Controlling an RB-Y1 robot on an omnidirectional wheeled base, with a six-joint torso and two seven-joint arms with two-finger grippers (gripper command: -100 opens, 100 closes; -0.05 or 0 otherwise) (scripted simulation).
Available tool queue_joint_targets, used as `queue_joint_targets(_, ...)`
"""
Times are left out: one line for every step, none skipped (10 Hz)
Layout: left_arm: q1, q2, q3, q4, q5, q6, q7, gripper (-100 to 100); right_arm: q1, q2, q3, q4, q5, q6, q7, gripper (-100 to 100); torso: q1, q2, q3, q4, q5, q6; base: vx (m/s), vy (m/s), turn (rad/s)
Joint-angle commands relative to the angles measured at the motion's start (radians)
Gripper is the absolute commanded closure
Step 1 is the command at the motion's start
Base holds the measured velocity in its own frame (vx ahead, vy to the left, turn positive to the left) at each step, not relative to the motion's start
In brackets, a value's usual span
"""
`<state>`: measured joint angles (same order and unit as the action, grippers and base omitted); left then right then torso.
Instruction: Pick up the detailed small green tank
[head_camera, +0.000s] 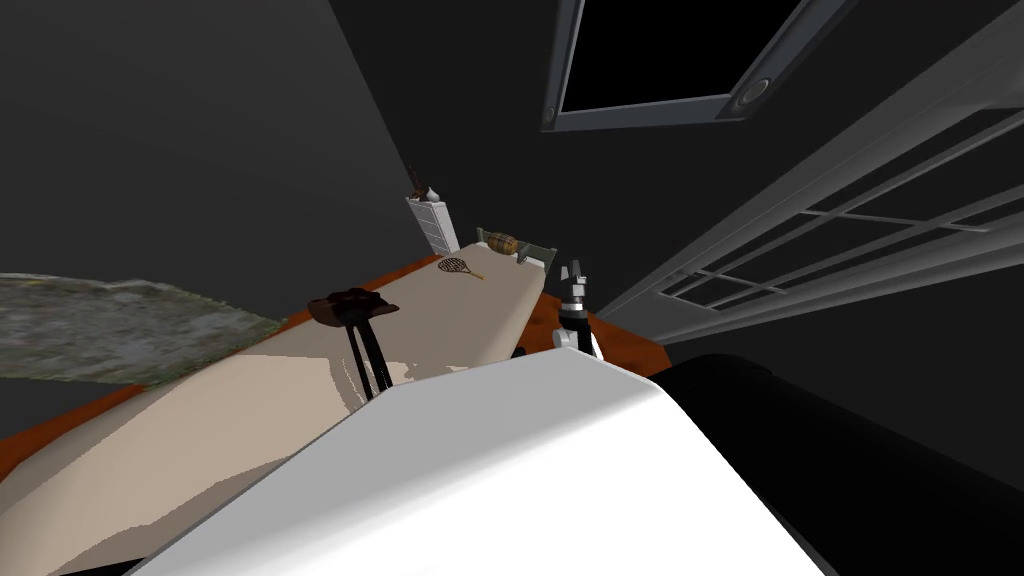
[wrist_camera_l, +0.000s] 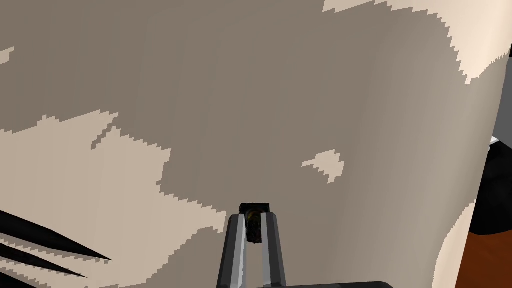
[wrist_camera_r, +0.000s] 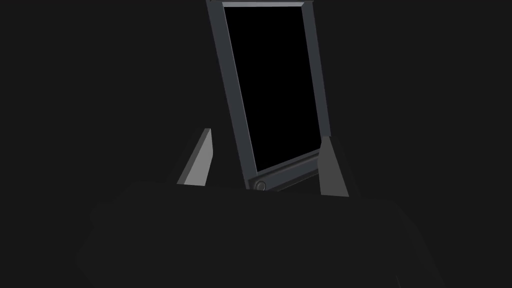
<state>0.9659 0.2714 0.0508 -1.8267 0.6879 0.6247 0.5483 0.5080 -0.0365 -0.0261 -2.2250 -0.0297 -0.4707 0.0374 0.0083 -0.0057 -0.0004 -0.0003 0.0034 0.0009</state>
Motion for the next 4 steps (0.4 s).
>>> queue_joint_targets(0.017, 0.007, 0.005, -0.028, 0.002, 0.015, 0.009, 100, 0.000, 0.000, 0.000, 0.000, 0.000, 0.000, 0.000, 0, 0.000, 0.000, 0.000, 0.000, 0.000, 0.000, 0.000, 0.000, 0.000)
queue_joint_targets(0.030, 0.013, 0.008, -0.047, 0.007, 0.022, 0.014, 100, 0.000, 0.000, 0.000, 0.000, 0.000, 0.000, 0.000, 0, 0.000, 0.000, 0.000, 0.000, 0.000, 0.000, 0.000, 0.000, 0.000)
queue_joint_targets(0.023, 0.011, 0.005, -0.033, 0.007, 0.014, 0.009, 100, 0.000, 0.000, 0.000, 0.000, 0.000, 0.000, 0.000, 0, 0.000, 0.000, 0.000, 0.000, 0.000, 0.000, 0.000, 0.000, 0.000)
queue_joint_targets(0.024, 0.011, 0.006, -0.034, 0.007, 0.015, 0.009, 0, 0.000, 0.000, 0.000, 0.000, 0.000, 0.000, 0.000, 0, 0.000, 0.000, 0.000, 0.000, 0.000, 0.000, 0.000, 0.000, 0.000)
